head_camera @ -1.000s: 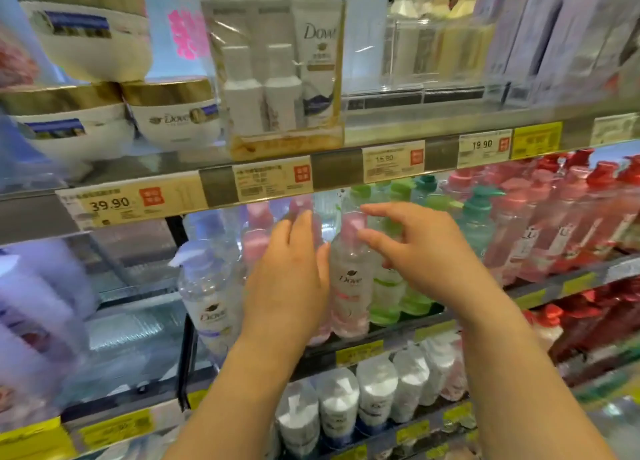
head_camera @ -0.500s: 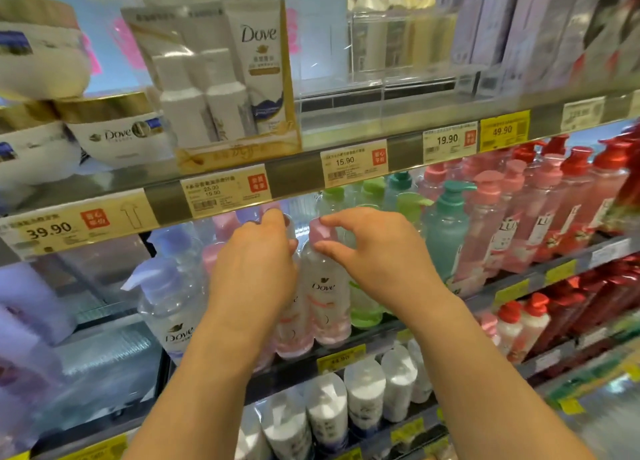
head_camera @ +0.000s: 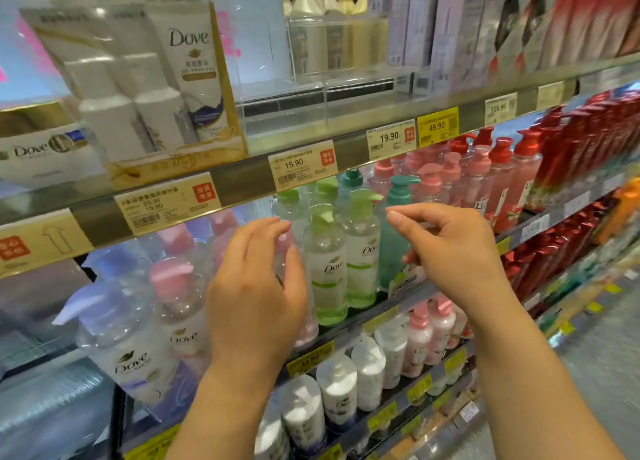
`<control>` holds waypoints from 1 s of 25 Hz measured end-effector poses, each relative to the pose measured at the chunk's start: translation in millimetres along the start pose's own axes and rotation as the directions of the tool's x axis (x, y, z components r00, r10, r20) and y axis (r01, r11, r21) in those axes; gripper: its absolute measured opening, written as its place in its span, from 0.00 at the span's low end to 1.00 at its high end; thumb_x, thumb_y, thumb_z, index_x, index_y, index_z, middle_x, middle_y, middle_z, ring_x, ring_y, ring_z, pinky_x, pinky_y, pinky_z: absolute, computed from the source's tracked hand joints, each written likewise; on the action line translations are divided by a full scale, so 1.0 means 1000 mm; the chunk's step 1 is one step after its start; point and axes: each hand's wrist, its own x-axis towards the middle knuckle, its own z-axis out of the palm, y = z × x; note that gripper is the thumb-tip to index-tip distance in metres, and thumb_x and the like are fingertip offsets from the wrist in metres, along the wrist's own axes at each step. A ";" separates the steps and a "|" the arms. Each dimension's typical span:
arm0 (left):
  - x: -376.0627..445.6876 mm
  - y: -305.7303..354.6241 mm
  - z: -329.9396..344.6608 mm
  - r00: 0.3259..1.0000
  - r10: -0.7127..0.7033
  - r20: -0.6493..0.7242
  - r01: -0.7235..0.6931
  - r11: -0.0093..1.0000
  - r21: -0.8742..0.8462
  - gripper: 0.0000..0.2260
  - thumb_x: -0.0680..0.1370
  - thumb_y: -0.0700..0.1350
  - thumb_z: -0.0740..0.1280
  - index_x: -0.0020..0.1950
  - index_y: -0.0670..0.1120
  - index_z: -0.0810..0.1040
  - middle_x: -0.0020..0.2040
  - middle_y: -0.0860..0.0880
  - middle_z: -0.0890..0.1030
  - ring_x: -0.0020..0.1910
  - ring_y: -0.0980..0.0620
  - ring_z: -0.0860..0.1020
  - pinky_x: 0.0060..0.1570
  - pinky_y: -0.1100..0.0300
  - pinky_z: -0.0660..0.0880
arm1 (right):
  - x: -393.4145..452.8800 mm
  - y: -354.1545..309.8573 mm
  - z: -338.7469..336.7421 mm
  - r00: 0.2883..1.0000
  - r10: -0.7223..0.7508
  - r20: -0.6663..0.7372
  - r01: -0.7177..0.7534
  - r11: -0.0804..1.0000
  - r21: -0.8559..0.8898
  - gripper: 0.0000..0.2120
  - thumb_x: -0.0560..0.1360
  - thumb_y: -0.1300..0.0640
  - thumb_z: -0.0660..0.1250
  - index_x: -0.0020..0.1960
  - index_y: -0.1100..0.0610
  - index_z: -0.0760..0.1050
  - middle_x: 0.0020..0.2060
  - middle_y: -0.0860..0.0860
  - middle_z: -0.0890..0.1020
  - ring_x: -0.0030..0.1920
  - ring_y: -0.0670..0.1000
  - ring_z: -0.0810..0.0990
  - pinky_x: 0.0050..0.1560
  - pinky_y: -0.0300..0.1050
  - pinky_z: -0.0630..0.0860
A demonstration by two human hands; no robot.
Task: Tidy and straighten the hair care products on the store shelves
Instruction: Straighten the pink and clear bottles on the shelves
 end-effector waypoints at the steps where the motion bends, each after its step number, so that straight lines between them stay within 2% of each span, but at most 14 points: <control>1: -0.003 0.006 0.006 0.999 0.033 0.028 -0.032 0.999 -0.024 0.10 0.77 0.39 0.69 0.57 0.42 0.80 0.54 0.47 0.81 0.41 0.52 0.76 0.45 0.69 0.69 | 0.000 0.004 -0.007 1.000 0.015 -0.010 -0.015 1.000 -0.006 0.07 0.79 0.49 0.69 0.44 0.38 0.82 0.28 0.32 0.80 0.27 0.41 0.81 0.31 0.29 0.72; 3: -0.002 0.021 0.018 0.992 0.091 0.086 -0.088 0.995 -0.043 0.10 0.77 0.43 0.68 0.58 0.43 0.80 0.55 0.49 0.81 0.37 0.57 0.70 0.40 0.69 0.70 | 0.007 0.013 -0.023 0.999 0.025 -0.043 -0.025 1.000 0.001 0.09 0.81 0.46 0.65 0.46 0.40 0.83 0.26 0.36 0.80 0.27 0.43 0.82 0.31 0.33 0.74; 5: 0.003 0.033 0.031 0.982 0.130 0.137 -0.127 0.991 -0.027 0.11 0.77 0.44 0.69 0.59 0.44 0.80 0.56 0.50 0.81 0.36 0.58 0.69 0.40 0.66 0.74 | 0.021 0.023 -0.037 0.995 0.022 -0.097 -0.020 0.999 0.025 0.14 0.81 0.40 0.61 0.46 0.41 0.84 0.31 0.39 0.84 0.28 0.44 0.83 0.35 0.44 0.79; 6: 0.006 0.042 0.040 0.978 0.136 0.155 -0.138 0.990 0.000 0.12 0.77 0.45 0.69 0.59 0.44 0.80 0.57 0.50 0.81 0.36 0.57 0.72 0.42 0.66 0.74 | 0.032 0.031 -0.045 0.993 0.007 -0.116 -0.003 1.000 0.031 0.15 0.80 0.39 0.61 0.47 0.42 0.84 0.35 0.40 0.85 0.28 0.43 0.83 0.37 0.46 0.80; 7: 0.010 0.051 0.051 0.977 0.129 0.170 -0.136 0.990 0.026 0.12 0.77 0.45 0.70 0.59 0.44 0.80 0.57 0.49 0.81 0.37 0.55 0.75 0.45 0.68 0.72 | 0.043 0.038 -0.052 0.993 -0.016 -0.119 0.020 0.999 0.033 0.14 0.80 0.39 0.62 0.48 0.42 0.84 0.38 0.39 0.85 0.29 0.41 0.83 0.38 0.44 0.80; 9: 0.018 0.074 0.074 0.978 0.081 0.194 -0.096 0.993 0.066 0.14 0.76 0.44 0.70 0.61 0.43 0.80 0.58 0.49 0.81 0.40 0.52 0.80 0.47 0.68 0.70 | 0.068 0.052 -0.067 0.995 -0.071 -0.070 0.070 0.997 -0.014 0.08 0.79 0.44 0.66 0.53 0.42 0.83 0.37 0.31 0.83 0.36 0.31 0.81 0.39 0.27 0.74; 10: 0.023 0.085 0.087 0.979 0.060 0.195 -0.079 0.993 0.090 0.15 0.76 0.44 0.71 0.61 0.43 0.80 0.59 0.48 0.81 0.44 0.51 0.81 0.49 0.68 0.69 | 0.081 0.059 -0.075 0.994 -0.102 -0.038 0.100 0.993 -0.060 0.08 0.79 0.46 0.68 0.55 0.42 0.83 0.39 0.29 0.81 0.40 0.27 0.79 0.40 0.21 0.70; 13: 0.040 0.113 0.124 0.981 -0.058 0.184 0.030 0.988 0.152 0.21 0.77 0.47 0.70 0.68 0.42 0.75 0.61 0.46 0.80 0.58 0.47 0.79 0.54 0.61 0.72 | 0.112 0.086 -0.100 0.988 -0.152 0.022 0.153 0.981 -0.122 0.09 0.77 0.47 0.70 0.57 0.42 0.82 0.44 0.28 0.79 0.47 0.25 0.76 0.43 0.20 0.67; 15: 0.054 0.126 0.150 0.963 -0.223 0.148 0.193 0.962 0.192 0.27 0.77 0.53 0.69 0.72 0.43 0.69 0.61 0.46 0.80 0.58 0.45 0.78 0.52 0.55 0.74 | 0.129 0.104 -0.116 0.985 -0.150 0.086 0.160 0.977 -0.138 0.10 0.77 0.47 0.71 0.58 0.42 0.82 0.46 0.30 0.80 0.47 0.30 0.78 0.47 0.26 0.70; 17: 0.066 0.135 0.171 0.936 -0.329 0.123 0.288 0.919 0.271 0.28 0.76 0.58 0.69 0.71 0.44 0.69 0.56 0.46 0.80 0.54 0.44 0.78 0.47 0.53 0.74 | 0.142 0.115 -0.123 0.970 -0.167 0.177 0.194 0.970 -0.147 0.13 0.76 0.48 0.72 0.60 0.44 0.82 0.51 0.36 0.83 0.49 0.37 0.78 0.51 0.34 0.72; 19: 0.072 0.137 0.184 0.911 -0.397 0.115 0.332 0.868 0.368 0.24 0.75 0.59 0.69 0.64 0.45 0.72 0.50 0.45 0.80 0.50 0.42 0.78 0.40 0.53 0.72 | 0.150 0.116 -0.118 0.936 -0.213 0.278 0.267 0.948 -0.172 0.16 0.76 0.48 0.72 0.64 0.45 0.80 0.57 0.41 0.83 0.52 0.42 0.78 0.55 0.39 0.72; 21: 0.074 0.136 0.189 0.882 -0.454 0.124 0.356 0.815 0.457 0.18 0.76 0.56 0.70 0.58 0.46 0.71 0.44 0.45 0.79 0.45 0.41 0.78 0.35 0.53 0.70 | 0.154 0.111 -0.105 0.894 -0.269 0.360 0.355 0.913 -0.200 0.19 0.76 0.45 0.70 0.67 0.44 0.77 0.61 0.45 0.82 0.56 0.46 0.79 0.59 0.44 0.74; 23: 0.073 0.135 0.193 0.872 -0.474 0.124 0.361 0.793 0.491 0.16 0.76 0.51 0.70 0.58 0.46 0.70 0.42 0.45 0.78 0.43 0.40 0.78 0.34 0.52 0.71 | 0.156 0.106 -0.090 0.852 -0.321 0.414 0.442 0.865 -0.238 0.22 0.77 0.42 0.68 0.69 0.44 0.75 0.60 0.48 0.83 0.59 0.53 0.80 0.58 0.51 0.78; 25: 0.074 0.134 0.192 0.879 -0.453 0.147 0.348 0.821 0.453 0.16 0.76 0.49 0.71 0.59 0.47 0.71 0.44 0.44 0.80 0.45 0.40 0.79 0.36 0.50 0.75 | 0.157 0.102 -0.076 0.838 -0.337 0.430 0.484 0.822 -0.301 0.22 0.76 0.39 0.67 0.68 0.45 0.76 0.55 0.51 0.84 0.56 0.57 0.81 0.50 0.52 0.78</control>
